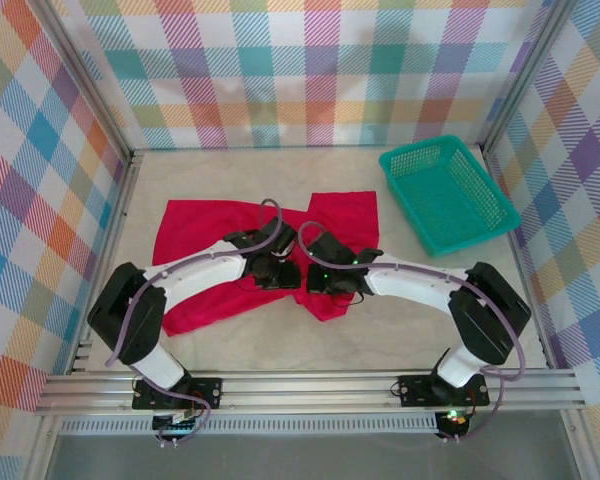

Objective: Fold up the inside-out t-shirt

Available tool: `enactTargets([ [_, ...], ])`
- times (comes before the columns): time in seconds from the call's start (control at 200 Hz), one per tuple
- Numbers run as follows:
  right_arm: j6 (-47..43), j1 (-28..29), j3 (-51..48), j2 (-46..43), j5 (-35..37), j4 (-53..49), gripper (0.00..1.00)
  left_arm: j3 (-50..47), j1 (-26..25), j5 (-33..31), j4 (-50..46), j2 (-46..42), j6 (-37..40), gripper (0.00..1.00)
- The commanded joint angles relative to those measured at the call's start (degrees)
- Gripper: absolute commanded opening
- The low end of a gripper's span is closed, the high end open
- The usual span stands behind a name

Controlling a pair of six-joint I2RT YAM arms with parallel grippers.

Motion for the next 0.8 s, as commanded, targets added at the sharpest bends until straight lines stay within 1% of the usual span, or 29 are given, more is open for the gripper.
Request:
enactTargets([
  [0.0, -0.1, 0.0, -0.5, -3.7, 0.2, -1.4, 0.00, 2.8, -0.1, 2.6, 4.3, 2.8, -2.2, 0.40],
  [0.03, 0.0, 0.0, -1.0, -4.5, 0.3, -1.3, 0.00, 3.5, -0.1, 2.4, 4.3, 3.6, -2.3, 0.37],
  [0.06, 0.0, -0.1, -1.6, -5.3, 0.3, -1.2, 0.00, 4.2, -0.1, 2.4, 4.3, 4.5, -2.2, 0.31],
  [0.09, 0.0, -0.1, -1.9, -6.2, 0.9, -1.6, 0.00, 4.9, -0.1, 2.3, 3.9, 5.2, -2.0, 0.20],
  [0.135, -0.2, -0.5, -2.0, -7.3, 2.3, -3.3, 0.00, 5.9, -0.1, 1.2, 2.2, 6.0, -1.4, 0.00],
  [0.2, -0.8, -2.5, -2.5, -9.1, 3.9, -6.2, 0.00, 6.4, -0.1, -0.7, -0.1, 5.1, -0.2, 0.00],
  [0.3, -1.5, -9.5, -6.7, -13.6, 4.6, -8.1, 0.00, 5.2, 0.0, -2.6, -1.8, 0.1, 1.2, 0.00],
  [0.365, -2.1, -14.6, -10.3, -16.7, 3.6, -8.5, 0.00, 3.4, 0.0, -3.0, -1.7, -3.6, 1.4, 0.00],
  [0.435, -2.8, -18.0, -13.6, -18.9, 2.8, -8.5, 0.00, 0.4, 0.0, -2.0, -0.3, -6.5, 0.9, 0.00],
  [0.51, -3.2, -18.9, -15.7, -19.3, 2.1, -7.7, 0.00, -3.8, -0.3, 0.4, 3.7, -8.3, -0.5, 0.00],
  [0.595, -3.2, -19.0, -16.7, -16.7, 0.8, -6.2, 0.00, -8.1, -1.0, 2.9, 8.8, -9.0, -2.0, 0.00],
  [0.66, -3.1, -18.9, -16.5, -13.9, -0.8, -5.6, 0.00, -10.0, -1.7, 3.3, 11.3, -9.0, -2.5, 0.00],
  [0.74, -2.4, -18.8, -15.4, -12.5, -3.2, -6.3, 0.00, -10.5, -2.6, 2.0, 11.3, -9.0, -2.3, 0.00],
  [0.75, -2.3, -18.7, -15.2, -12.6, -3.3, -6.4, 0.01, -10.5, -2.8, 1.9, 11.2, -9.1, -2.2, 0.00],
  [0.795, -1.4, -18.1, -13.7, -13.5, -3.3, -9.0, 0.13, -10.6, -3.5, 1.1, 11.0, -9.4, -1.9, 0.00],
])
